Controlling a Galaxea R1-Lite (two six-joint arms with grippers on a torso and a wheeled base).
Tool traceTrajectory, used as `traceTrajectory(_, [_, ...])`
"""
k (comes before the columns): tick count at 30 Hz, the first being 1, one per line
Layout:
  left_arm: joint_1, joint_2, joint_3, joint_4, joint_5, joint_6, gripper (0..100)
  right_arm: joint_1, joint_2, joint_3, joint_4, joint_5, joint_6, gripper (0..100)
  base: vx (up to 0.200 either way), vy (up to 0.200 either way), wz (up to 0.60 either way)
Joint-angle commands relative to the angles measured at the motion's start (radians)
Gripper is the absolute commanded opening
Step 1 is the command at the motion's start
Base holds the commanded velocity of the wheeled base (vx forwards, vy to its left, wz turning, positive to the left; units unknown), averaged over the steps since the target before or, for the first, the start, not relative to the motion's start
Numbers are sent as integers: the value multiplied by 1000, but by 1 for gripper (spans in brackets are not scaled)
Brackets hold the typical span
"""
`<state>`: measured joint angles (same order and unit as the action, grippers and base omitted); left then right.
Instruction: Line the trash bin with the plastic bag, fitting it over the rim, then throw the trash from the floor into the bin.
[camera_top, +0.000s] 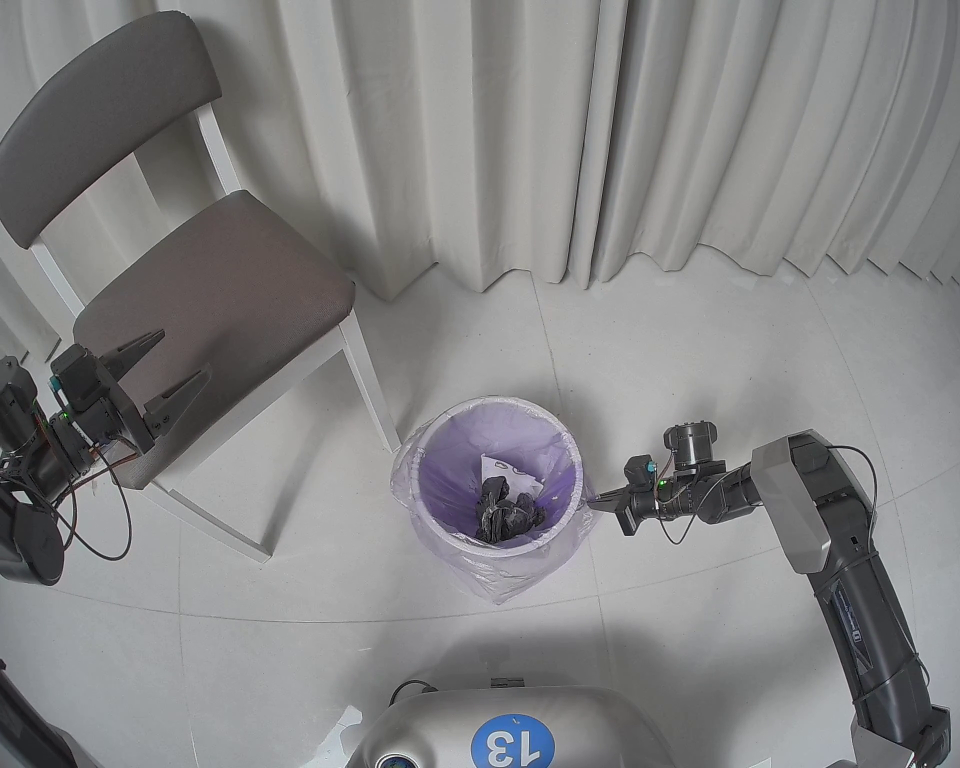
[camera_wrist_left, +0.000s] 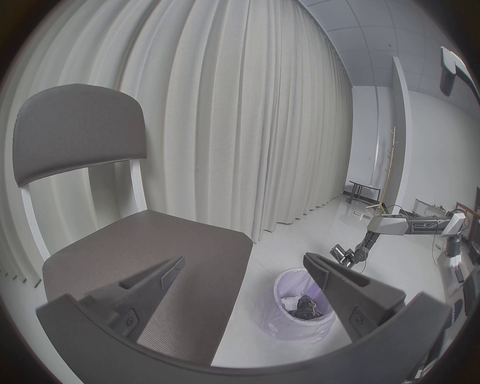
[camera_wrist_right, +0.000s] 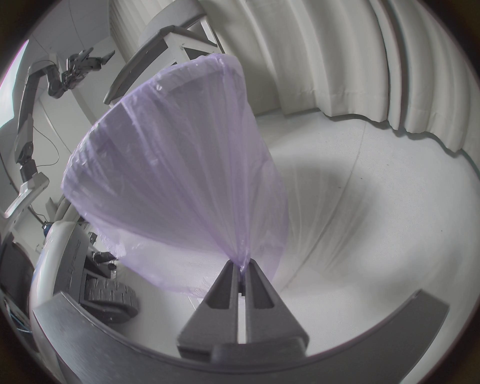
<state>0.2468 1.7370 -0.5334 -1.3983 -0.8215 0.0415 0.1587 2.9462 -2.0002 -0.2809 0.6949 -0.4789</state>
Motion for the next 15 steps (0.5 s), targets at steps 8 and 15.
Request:
traceTrajectory(8, [-9, 36, 29, -64, -1, 3, 100, 42, 34, 0, -78, 2, 82, 0, 0, 0, 0])
traceTrajectory(15, [-8, 47, 36, -113, -1, -6, 100, 42, 34, 0, -83, 2, 92, 100, 0, 0, 0])
